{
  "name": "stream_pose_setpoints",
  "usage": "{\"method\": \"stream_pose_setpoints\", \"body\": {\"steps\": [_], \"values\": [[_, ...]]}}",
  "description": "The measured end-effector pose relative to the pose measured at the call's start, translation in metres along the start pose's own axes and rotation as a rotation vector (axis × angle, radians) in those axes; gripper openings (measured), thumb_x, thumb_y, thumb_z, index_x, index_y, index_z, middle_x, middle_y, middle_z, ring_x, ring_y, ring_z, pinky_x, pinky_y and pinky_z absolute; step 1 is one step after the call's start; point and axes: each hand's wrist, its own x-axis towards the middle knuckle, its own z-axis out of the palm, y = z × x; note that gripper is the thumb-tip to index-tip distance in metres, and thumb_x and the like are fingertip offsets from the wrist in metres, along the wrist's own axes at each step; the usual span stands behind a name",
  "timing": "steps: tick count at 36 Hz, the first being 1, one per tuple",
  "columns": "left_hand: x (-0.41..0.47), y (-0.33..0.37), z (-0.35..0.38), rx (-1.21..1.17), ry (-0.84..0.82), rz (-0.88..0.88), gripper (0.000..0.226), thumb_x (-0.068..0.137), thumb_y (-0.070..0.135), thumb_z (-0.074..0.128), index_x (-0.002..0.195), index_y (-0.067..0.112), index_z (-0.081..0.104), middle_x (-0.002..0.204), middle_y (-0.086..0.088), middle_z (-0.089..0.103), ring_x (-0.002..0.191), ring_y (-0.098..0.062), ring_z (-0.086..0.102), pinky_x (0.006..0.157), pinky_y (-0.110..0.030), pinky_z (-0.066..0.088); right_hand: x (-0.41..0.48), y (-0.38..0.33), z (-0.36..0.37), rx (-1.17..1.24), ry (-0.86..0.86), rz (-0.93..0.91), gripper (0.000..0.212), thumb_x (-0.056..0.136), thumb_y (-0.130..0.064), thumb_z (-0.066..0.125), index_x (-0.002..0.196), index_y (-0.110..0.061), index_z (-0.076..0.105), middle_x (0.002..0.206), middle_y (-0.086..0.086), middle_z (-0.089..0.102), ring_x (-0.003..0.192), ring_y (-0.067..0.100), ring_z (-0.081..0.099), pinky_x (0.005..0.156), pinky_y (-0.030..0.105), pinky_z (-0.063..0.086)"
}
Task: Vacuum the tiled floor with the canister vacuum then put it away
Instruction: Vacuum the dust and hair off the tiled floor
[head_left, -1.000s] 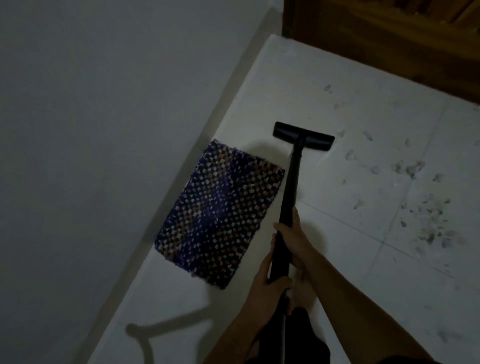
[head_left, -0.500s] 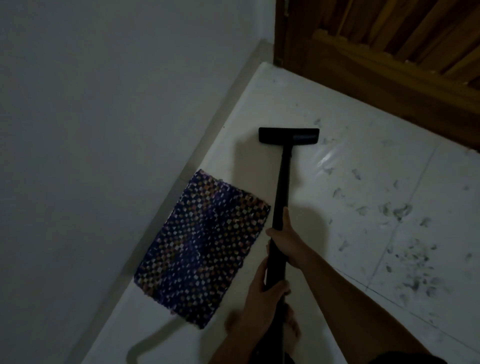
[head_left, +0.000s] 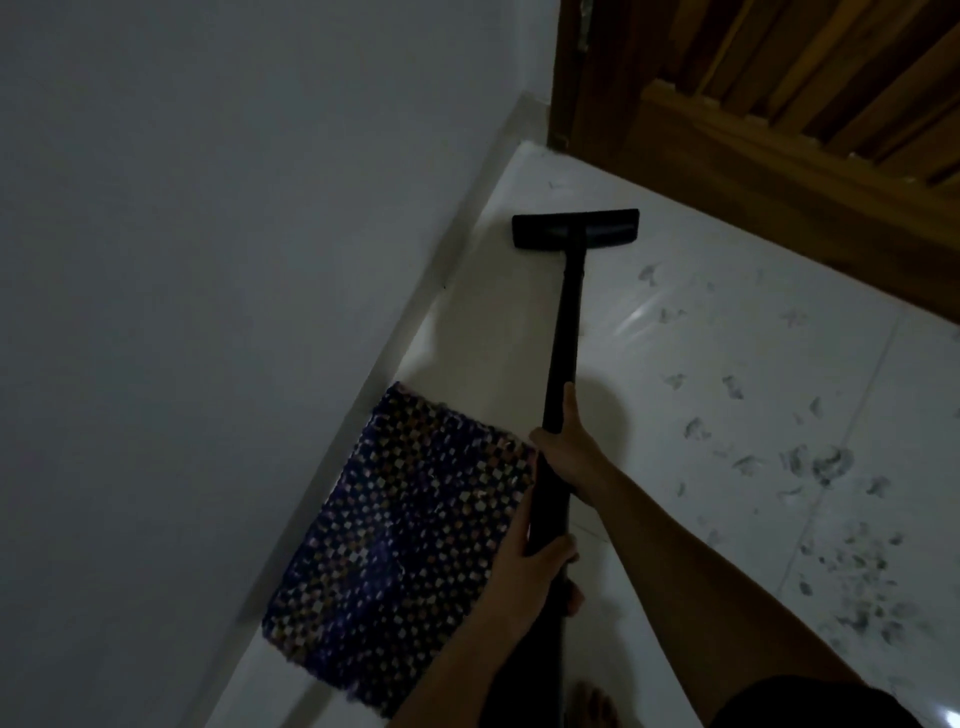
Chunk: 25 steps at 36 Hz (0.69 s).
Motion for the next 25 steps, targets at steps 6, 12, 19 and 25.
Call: {"method": "stream_pose_setpoints", "body": {"steps": [6, 12, 19, 25], "values": [[0.015, 0.028, -0.024, 0.071, -0.008, 0.011, 0.057, 0.093, 0.0, 0.048, 0.141, 0.028, 0.035, 0.076, -0.008, 0.053, 0.041, -0.009, 0.05, 0.042, -0.02, 0.046, 0.021, -0.025, 0.01, 0.01, 0.034, 0.011, 0.083, 0.096, -0.016, 0.047, 0.148, -0.038, -0.014, 0.145, 0.013, 0.041, 0.088, 0.028, 0.057, 0.087, 0.043, 0.051], [0.023, 0.038, -0.028, 0.138, 0.04, 0.052, 0.061, 0.094, 0.0, 0.048, 0.146, 0.026, 0.029, 0.094, -0.008, 0.054, 0.066, -0.013, 0.052, 0.051, -0.015, 0.049, 0.028, -0.037, 0.011, -0.007, 0.054, 0.03, 0.084, 0.095, -0.015, 0.046, 0.147, -0.038, -0.015, 0.138, 0.017, 0.048, 0.089, 0.032, 0.058, 0.085, 0.045, 0.051], [0.017, 0.037, -0.013, 0.121, -0.009, 0.053, 0.058, 0.094, 0.0, 0.046, 0.141, 0.03, 0.032, 0.081, -0.012, 0.05, 0.039, -0.007, 0.045, 0.04, -0.019, 0.044, 0.019, -0.032, 0.003, 0.016, 0.096, 0.015, 0.082, 0.094, -0.016, 0.047, 0.148, -0.038, -0.012, 0.133, 0.017, 0.053, 0.086, 0.029, 0.058, 0.079, 0.039, 0.051], [0.006, 0.025, 0.004, 0.15, -0.024, 0.055, 0.065, 0.093, -0.003, 0.047, 0.146, 0.027, 0.027, 0.08, -0.01, 0.048, 0.041, -0.006, 0.045, 0.041, -0.018, 0.044, -0.001, -0.012, -0.01, 0.066, 0.155, -0.013, 0.082, 0.094, -0.016, 0.046, 0.149, -0.038, -0.01, 0.131, 0.015, 0.053, 0.081, 0.028, 0.058, 0.068, 0.033, 0.051]]}}
